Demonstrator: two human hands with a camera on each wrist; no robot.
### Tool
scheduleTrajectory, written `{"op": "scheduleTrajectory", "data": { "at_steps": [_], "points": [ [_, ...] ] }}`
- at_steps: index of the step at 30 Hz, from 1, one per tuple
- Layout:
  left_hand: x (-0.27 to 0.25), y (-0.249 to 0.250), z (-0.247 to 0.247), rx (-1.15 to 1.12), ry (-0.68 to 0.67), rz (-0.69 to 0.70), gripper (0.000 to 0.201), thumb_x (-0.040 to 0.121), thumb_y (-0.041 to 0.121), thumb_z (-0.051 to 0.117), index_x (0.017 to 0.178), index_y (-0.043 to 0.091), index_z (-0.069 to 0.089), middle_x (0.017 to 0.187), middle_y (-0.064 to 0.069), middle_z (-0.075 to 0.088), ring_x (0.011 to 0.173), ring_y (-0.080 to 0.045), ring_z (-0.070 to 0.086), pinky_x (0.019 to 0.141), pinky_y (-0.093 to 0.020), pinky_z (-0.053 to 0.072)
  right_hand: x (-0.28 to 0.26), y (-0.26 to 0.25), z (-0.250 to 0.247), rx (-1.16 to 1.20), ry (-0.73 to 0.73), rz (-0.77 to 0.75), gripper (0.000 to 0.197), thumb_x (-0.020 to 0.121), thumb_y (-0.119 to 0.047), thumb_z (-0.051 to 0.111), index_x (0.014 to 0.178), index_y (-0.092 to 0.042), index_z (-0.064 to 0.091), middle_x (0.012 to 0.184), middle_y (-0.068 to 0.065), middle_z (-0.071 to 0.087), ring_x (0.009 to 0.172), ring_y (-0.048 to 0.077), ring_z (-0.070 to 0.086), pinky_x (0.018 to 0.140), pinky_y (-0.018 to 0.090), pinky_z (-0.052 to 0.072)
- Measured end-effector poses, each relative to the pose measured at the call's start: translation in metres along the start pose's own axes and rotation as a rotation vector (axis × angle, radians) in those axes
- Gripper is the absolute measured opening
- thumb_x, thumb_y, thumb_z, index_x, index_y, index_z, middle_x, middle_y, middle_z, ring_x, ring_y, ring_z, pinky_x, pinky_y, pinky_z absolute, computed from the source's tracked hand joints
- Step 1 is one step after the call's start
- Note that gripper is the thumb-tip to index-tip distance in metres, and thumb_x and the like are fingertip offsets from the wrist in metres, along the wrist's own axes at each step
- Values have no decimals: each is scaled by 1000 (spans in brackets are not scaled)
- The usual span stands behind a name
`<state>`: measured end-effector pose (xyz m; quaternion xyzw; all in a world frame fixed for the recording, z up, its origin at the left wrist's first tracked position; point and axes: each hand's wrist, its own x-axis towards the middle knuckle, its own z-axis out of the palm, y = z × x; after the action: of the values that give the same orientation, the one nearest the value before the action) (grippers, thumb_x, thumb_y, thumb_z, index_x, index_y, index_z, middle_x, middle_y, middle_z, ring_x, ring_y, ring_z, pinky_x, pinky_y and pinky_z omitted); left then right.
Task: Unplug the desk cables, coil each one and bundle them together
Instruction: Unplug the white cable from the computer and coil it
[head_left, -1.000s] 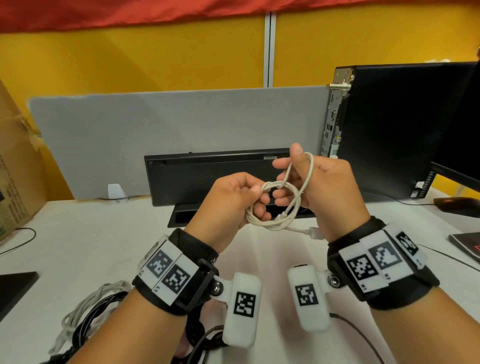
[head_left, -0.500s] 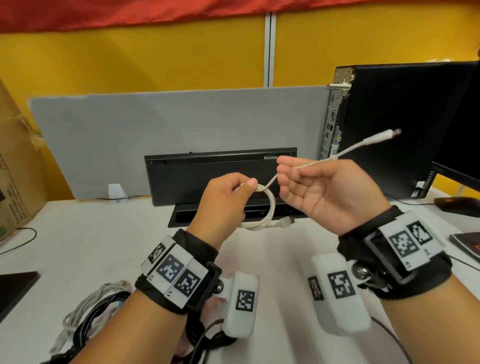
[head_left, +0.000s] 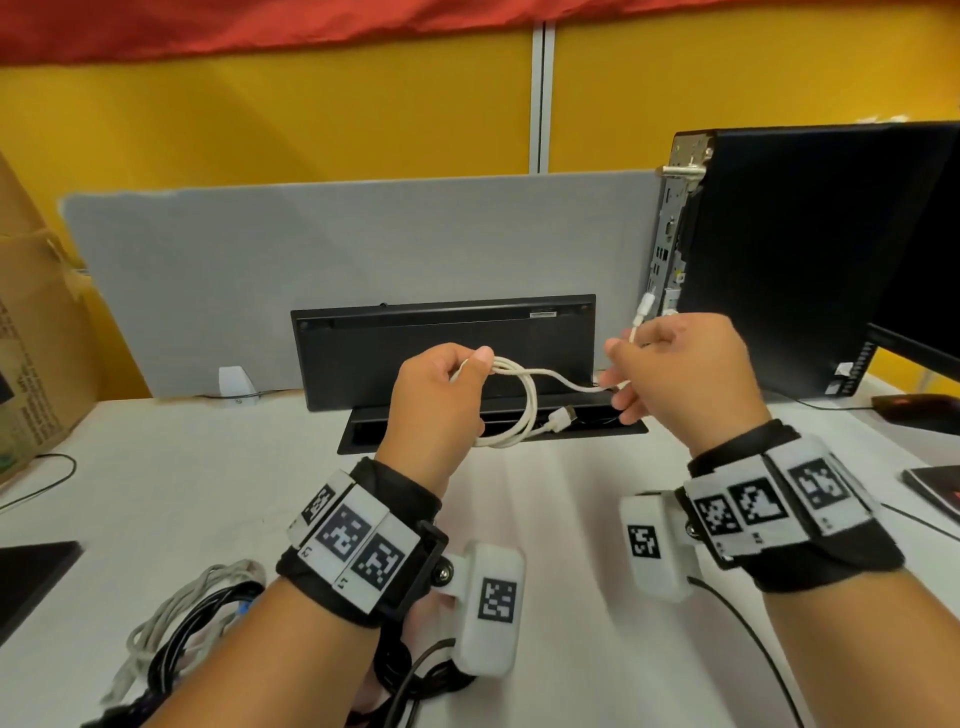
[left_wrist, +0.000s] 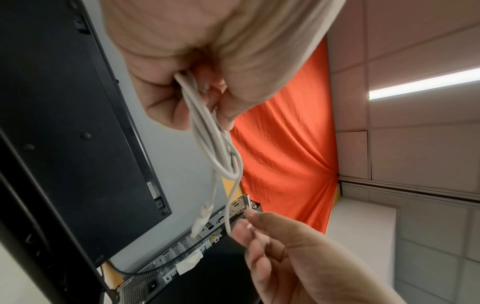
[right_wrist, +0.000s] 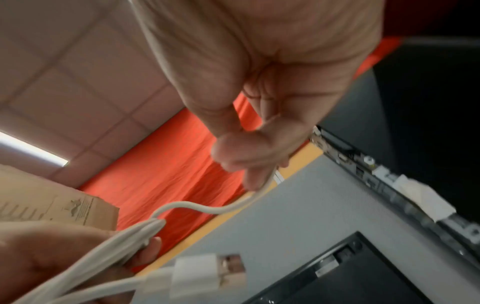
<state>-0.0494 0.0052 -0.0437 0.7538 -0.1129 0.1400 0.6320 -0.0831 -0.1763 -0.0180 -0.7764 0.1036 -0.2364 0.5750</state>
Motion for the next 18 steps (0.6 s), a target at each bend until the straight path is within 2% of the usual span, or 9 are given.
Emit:
{"op": "scheduleTrajectory", "data": {
  "at_steps": [2,4,5,7,9,10,14,16,18],
  "points": [
    [-1,0,0,-14,10,-5,25,98,26,52,85,11,68,72,-7,50,59,-14,46,43,-13,44,3,2,-3,-99,59,-60,16,88,-13,67,97,0,65,62,10,69,44,20,65,43,29,53],
    [-1,1,-1,-37,21,-12,25,98,26,52,86,12,68,70,-6,49,58,-13,45,44,-14,46,5,2,-6,-92,82,-68,38,88,-14,69,123,-6,57,68,10,71,47,20,68,45,28,55],
    [-1,1,-1,-43,24,-13,25,99,26,52,86,11,69,70,-6,48,58,-13,45,44,-15,46,5,2,-7,-95,93,-78,42,88,-15,68,126,-7,55,69,10,70,47,19,68,44,28,54],
    [-1,1,-1,-41,26,-8,26,99,26,52,87,9,69,70,-6,48,58,-13,44,44,-15,46,3,-1,-10,-189,80,-114,22,87,-20,69,102,-5,66,62,11,69,41,15,64,38,24,50],
    [-1,1,0,-37,25,-4,26,99,26,52,88,8,68,70,-7,48,58,-14,44,44,-15,46,-2,-4,-12,-300,32,-154,28,84,-25,71,71,-2,65,51,8,66,35,12,60,34,19,44],
    [-1,2,0,-39,24,-5,26,99,26,52,88,7,68,70,-8,48,58,-15,44,44,-15,46,-4,-6,-12,-303,-14,-162,31,83,-24,71,64,-2,62,48,7,65,35,12,60,34,19,43],
    [-2,2,2,-38,12,-6,27,99,26,53,89,6,66,69,-7,48,57,-15,45,44,-16,45,-17,-17,-4,-226,-218,-268,7,83,-13,73,80,-11,67,56,3,69,45,14,66,40,23,51],
    [-3,2,3,-43,1,-1,27,98,27,53,88,6,66,68,-8,48,56,-15,46,44,-17,45,-21,-15,2,-286,-263,-330,9,84,-16,73,93,-19,72,58,1,70,46,14,66,48,29,57],
    [-4,3,2,-51,-2,-1,26,98,27,53,88,7,66,69,-9,49,56,-15,47,44,-18,46,-24,-13,8,-324,-304,-351,10,86,-14,68,91,-21,75,57,1,70,45,14,66,55,33,60]
  ]
}}
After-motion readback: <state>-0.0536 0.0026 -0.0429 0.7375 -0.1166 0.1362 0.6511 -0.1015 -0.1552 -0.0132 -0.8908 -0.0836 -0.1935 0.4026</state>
